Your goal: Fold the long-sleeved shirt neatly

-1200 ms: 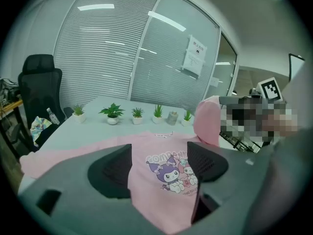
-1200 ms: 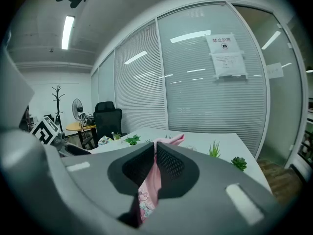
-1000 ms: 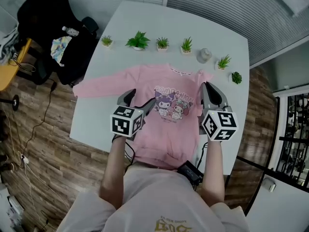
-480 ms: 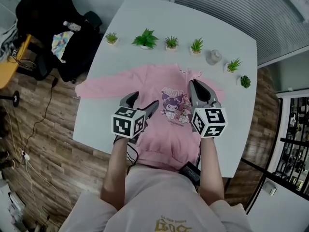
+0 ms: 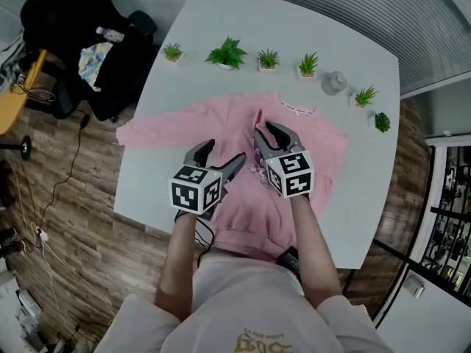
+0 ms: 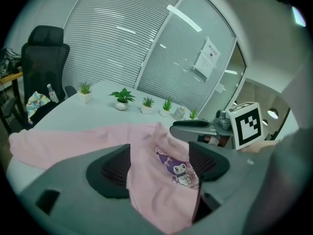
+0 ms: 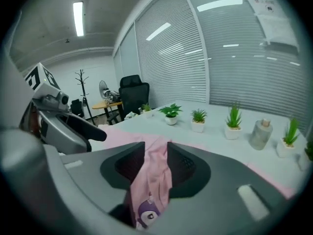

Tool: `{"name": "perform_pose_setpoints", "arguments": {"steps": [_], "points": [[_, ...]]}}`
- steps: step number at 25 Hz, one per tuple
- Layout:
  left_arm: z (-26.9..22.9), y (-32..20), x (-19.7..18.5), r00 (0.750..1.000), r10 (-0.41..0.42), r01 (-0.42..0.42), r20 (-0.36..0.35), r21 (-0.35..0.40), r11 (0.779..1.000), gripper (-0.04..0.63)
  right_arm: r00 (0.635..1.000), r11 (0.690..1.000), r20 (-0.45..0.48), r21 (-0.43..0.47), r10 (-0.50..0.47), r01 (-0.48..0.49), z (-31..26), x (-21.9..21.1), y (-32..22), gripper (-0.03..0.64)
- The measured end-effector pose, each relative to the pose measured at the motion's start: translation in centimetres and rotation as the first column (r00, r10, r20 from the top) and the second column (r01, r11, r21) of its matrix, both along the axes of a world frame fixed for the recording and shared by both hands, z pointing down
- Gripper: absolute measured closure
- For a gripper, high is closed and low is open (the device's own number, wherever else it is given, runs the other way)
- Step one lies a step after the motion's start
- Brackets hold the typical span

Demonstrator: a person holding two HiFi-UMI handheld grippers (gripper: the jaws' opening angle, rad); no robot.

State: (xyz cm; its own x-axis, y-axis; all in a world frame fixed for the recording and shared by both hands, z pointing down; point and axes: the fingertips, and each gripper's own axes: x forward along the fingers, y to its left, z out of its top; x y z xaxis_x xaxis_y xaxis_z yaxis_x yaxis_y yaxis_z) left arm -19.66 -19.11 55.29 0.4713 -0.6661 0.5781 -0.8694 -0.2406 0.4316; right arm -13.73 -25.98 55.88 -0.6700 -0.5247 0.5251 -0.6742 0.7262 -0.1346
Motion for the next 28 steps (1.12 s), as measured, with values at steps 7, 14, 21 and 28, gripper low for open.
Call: {"name": "perform_pose_setpoints", "arguments": {"steps": [7,14,21,28], "points": [[-0.9,0.6,-0.3,1.0,-0.011,0.011,0.004,0.023,1.0,0.222,0.999,0.999,0.041,-0.039,-0.02,0.022,-0.4,-0.2,2.2,0.422],[-2.5,1.3,0.7,1.0,-0.009,0.008,0.025,0.058,0.998,0.219,0.993,0.999,0.104,-0.006,0.052,-0.052,-3.9,3.3,3.6,0.422],[-5.4,3.9,1.7,0.997,-0.054,0.047,0.063,0.1,0.994,0.218,0.988,0.998,0.149,0.041,0.035,-0.042,-7.6,6.1,7.1,0.426],[-8.4,8.3,2.7,0.988,-0.117,0.101,0.099,0.154,0.983,0.213,0.98,0.998,0.197,0.042,0.034,-0.044,-9.7,9.0,11.9,0.426]]}}
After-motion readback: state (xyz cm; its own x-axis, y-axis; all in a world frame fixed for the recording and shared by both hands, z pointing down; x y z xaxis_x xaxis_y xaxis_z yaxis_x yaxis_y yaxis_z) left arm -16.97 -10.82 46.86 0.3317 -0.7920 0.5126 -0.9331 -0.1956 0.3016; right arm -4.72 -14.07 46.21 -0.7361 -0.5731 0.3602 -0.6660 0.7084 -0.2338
